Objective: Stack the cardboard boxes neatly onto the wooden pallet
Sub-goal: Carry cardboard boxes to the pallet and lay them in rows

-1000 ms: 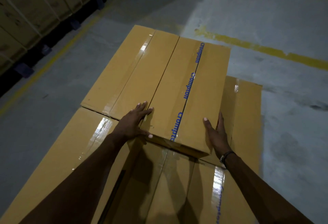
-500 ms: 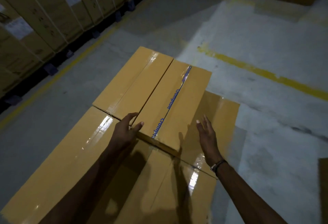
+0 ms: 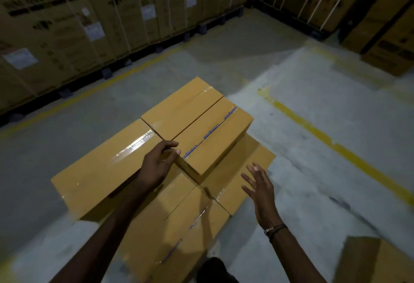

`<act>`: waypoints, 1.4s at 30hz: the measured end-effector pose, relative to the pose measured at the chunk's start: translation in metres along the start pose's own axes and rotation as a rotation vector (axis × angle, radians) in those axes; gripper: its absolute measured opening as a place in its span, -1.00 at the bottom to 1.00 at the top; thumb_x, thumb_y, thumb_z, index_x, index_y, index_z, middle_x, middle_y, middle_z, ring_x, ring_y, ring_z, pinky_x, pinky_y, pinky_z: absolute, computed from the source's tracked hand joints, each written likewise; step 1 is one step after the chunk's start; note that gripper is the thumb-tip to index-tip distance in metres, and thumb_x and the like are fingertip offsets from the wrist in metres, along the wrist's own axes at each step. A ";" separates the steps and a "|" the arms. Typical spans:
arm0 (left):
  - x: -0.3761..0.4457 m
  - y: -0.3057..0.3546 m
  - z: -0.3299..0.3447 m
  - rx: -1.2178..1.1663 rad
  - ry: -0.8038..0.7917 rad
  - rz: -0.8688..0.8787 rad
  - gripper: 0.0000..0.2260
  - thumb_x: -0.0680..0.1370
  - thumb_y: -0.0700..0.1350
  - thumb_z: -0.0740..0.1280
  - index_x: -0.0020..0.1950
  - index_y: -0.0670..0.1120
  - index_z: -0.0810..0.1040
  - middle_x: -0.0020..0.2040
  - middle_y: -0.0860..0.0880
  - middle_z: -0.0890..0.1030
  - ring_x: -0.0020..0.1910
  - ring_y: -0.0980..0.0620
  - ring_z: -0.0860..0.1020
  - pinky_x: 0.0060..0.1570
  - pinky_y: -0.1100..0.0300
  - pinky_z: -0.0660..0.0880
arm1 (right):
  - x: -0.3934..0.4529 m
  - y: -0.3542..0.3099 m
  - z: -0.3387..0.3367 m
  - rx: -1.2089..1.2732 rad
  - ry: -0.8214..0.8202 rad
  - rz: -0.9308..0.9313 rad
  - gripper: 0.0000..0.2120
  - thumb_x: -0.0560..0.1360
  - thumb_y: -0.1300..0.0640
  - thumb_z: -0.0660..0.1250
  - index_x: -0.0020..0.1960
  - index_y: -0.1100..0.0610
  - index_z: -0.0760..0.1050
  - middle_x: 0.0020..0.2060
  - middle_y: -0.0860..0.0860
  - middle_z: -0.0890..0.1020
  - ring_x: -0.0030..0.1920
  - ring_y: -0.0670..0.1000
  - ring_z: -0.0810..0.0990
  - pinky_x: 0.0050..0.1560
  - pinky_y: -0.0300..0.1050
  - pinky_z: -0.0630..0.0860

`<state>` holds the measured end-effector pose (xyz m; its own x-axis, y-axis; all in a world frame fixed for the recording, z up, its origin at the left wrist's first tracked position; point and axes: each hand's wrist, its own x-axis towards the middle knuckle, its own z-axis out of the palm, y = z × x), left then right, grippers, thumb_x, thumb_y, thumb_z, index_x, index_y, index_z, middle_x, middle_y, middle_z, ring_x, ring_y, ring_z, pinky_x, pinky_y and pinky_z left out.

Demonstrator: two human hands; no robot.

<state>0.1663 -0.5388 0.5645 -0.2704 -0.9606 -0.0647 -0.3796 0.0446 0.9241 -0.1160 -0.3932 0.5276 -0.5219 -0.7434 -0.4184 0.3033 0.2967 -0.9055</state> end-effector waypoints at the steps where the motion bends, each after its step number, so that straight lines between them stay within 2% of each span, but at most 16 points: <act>1: -0.015 0.010 -0.001 -0.024 0.004 -0.008 -0.78 0.63 0.07 0.38 0.26 0.08 0.62 0.22 0.16 0.65 0.23 0.19 0.60 0.19 -0.03 0.60 | -0.014 -0.002 -0.007 0.008 0.007 0.000 -0.60 0.71 -0.07 0.25 0.52 -0.02 0.44 0.38 -0.06 0.61 0.27 0.00 0.67 0.19 0.05 0.60; 4: -0.060 0.030 0.000 -0.079 -0.020 0.002 -0.83 0.67 -0.02 0.37 0.26 0.07 0.62 0.19 0.13 0.67 0.20 0.18 0.61 0.20 0.00 0.60 | -0.058 0.000 -0.024 0.057 0.053 -0.015 -0.61 0.71 -0.06 0.25 0.51 -0.02 0.45 0.36 -0.04 0.63 0.25 0.03 0.68 0.21 0.06 0.59; 8: -0.108 0.046 0.002 -0.170 -0.099 0.008 -0.81 0.68 0.01 0.34 0.28 0.07 0.61 0.22 0.13 0.65 0.22 0.15 0.61 0.17 0.03 0.59 | -0.119 0.012 -0.044 0.153 0.156 -0.044 -0.69 0.68 -0.09 0.29 0.39 -0.05 0.53 0.31 -0.01 0.67 0.23 0.07 0.70 0.31 0.14 0.57; 11: -0.141 0.050 0.007 -0.257 -0.169 -0.005 -0.79 0.69 -0.02 0.33 0.29 -0.01 0.62 0.22 0.04 0.67 0.19 0.10 0.64 0.08 0.10 0.61 | -0.181 0.028 -0.058 0.215 0.280 -0.099 -0.50 0.55 -0.21 0.32 0.42 -0.02 0.52 0.29 -0.02 0.68 0.23 0.06 0.70 0.23 0.08 0.59; 13: -0.160 0.049 0.015 -0.299 -0.208 -0.025 -0.80 0.70 -0.04 0.31 0.27 -0.05 0.63 0.21 0.00 0.68 0.14 0.05 0.67 -0.02 0.11 0.61 | -0.226 0.044 -0.072 0.254 0.366 -0.130 -0.48 0.58 -0.20 0.30 0.47 0.02 0.49 0.30 -0.02 0.67 0.24 0.06 0.70 0.23 0.07 0.59; 16: -0.191 0.049 0.037 -0.326 -0.329 -0.030 -0.80 0.71 -0.04 0.28 0.26 -0.06 0.62 0.20 -0.01 0.69 0.12 0.05 0.67 -0.08 0.15 0.57 | -0.294 0.074 -0.098 0.306 0.517 -0.153 -0.59 0.70 -0.09 0.23 0.48 0.03 0.47 0.31 -0.02 0.67 0.25 0.05 0.69 0.27 0.09 0.58; 20: -0.252 0.063 0.079 -0.366 -0.528 -0.077 -0.84 0.72 -0.05 0.26 0.20 -0.02 0.62 0.16 0.03 0.71 0.11 0.05 0.68 -0.10 0.15 0.55 | -0.390 0.103 -0.136 0.369 0.705 -0.147 -0.46 0.54 -0.20 0.33 0.45 0.00 0.49 0.31 -0.02 0.67 0.24 0.04 0.70 0.27 0.11 0.59; 23: -0.299 0.078 0.115 -0.366 -0.651 -0.060 -0.82 0.71 -0.04 0.28 0.18 -0.05 0.63 0.08 0.08 0.72 0.11 0.04 0.69 -0.09 0.13 0.56 | -0.450 0.121 -0.170 0.421 0.847 -0.168 -0.54 0.63 -0.11 0.31 0.48 0.02 0.46 0.29 -0.02 0.68 0.23 0.05 0.70 0.18 0.06 0.59; 25: -0.331 0.087 0.138 -0.352 -0.732 -0.056 -0.80 0.71 -0.03 0.28 0.20 -0.09 0.64 0.10 0.03 0.72 0.12 0.02 0.69 -0.05 0.08 0.56 | -0.487 0.132 -0.192 0.453 0.924 -0.184 -0.40 0.60 -0.19 0.35 0.53 0.09 0.42 0.33 0.02 0.66 0.21 0.04 0.71 0.14 0.03 0.60; 27: -0.360 0.097 0.161 -0.337 -0.790 -0.059 -0.80 0.71 -0.04 0.28 0.21 -0.08 0.65 0.10 0.02 0.72 0.11 0.01 0.69 -0.01 0.05 0.58 | -0.520 0.138 -0.213 0.479 1.004 -0.209 -0.09 0.34 -0.43 0.51 0.51 0.08 0.45 0.31 0.01 0.67 0.22 0.03 0.71 0.15 0.03 0.60; 29: -0.387 0.108 0.187 -0.318 -0.841 -0.046 -0.78 0.71 -0.03 0.28 0.23 -0.08 0.65 0.13 -0.01 0.71 0.10 0.03 0.70 0.02 0.02 0.59 | -0.548 0.145 -0.236 0.494 1.070 -0.232 0.06 0.13 -0.52 0.57 0.45 0.05 0.51 0.27 -0.02 0.70 0.22 0.03 0.71 0.19 0.06 0.59; 31: -0.413 0.118 0.215 -0.297 -0.889 -0.031 -0.78 0.71 -0.02 0.28 0.22 -0.08 0.65 0.13 0.00 0.71 0.10 0.04 0.70 0.02 0.04 0.59 | -0.572 0.157 -0.263 0.501 1.110 -0.244 0.04 0.13 -0.51 0.57 0.44 0.05 0.52 0.27 -0.02 0.70 0.23 0.04 0.70 0.23 0.10 0.58; 34: -0.453 0.134 0.265 -0.257 -0.931 -0.027 -0.79 0.71 0.00 0.28 0.21 -0.05 0.65 0.14 0.06 0.71 0.09 0.06 0.69 0.00 0.10 0.59 | -0.604 0.177 -0.313 0.527 1.150 -0.240 -0.17 0.30 -0.40 0.52 0.43 0.03 0.52 0.28 -0.02 0.69 0.25 0.05 0.69 0.33 0.20 0.55; 39: -0.516 0.160 0.358 -0.274 -0.950 -0.077 -0.79 0.72 -0.02 0.27 0.20 -0.08 0.64 0.16 0.02 0.71 0.12 0.02 0.69 -0.01 0.08 0.57 | -0.645 0.193 -0.404 0.505 1.175 -0.224 -0.02 0.12 -0.54 0.56 0.38 -0.01 0.55 0.25 -0.05 0.71 0.21 0.02 0.71 0.19 0.05 0.57; 41: -0.536 0.167 0.391 -0.283 -0.935 -0.106 -0.77 0.72 -0.01 0.26 0.20 -0.09 0.64 0.18 0.01 0.71 0.13 0.01 0.69 -0.01 0.08 0.56 | -0.653 0.197 -0.441 0.490 1.172 -0.209 -0.09 0.18 -0.52 0.54 0.37 -0.02 0.55 0.24 -0.05 0.71 0.21 0.01 0.71 0.16 0.02 0.57; 42: -0.544 0.171 0.405 -0.287 -0.924 -0.119 -0.77 0.72 -0.01 0.26 0.20 -0.09 0.64 0.18 0.00 0.71 0.13 0.01 0.69 0.00 0.08 0.55 | -0.654 0.198 -0.459 0.490 1.161 -0.200 -0.19 0.27 -0.47 0.51 0.37 -0.02 0.55 0.24 -0.05 0.71 0.22 0.02 0.71 0.16 0.02 0.57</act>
<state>-0.1095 0.1026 0.6049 -0.8784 -0.3548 -0.3202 -0.2522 -0.2250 0.9412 -0.0808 0.4271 0.5895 -0.9046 0.2831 -0.3186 0.2710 -0.1949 -0.9426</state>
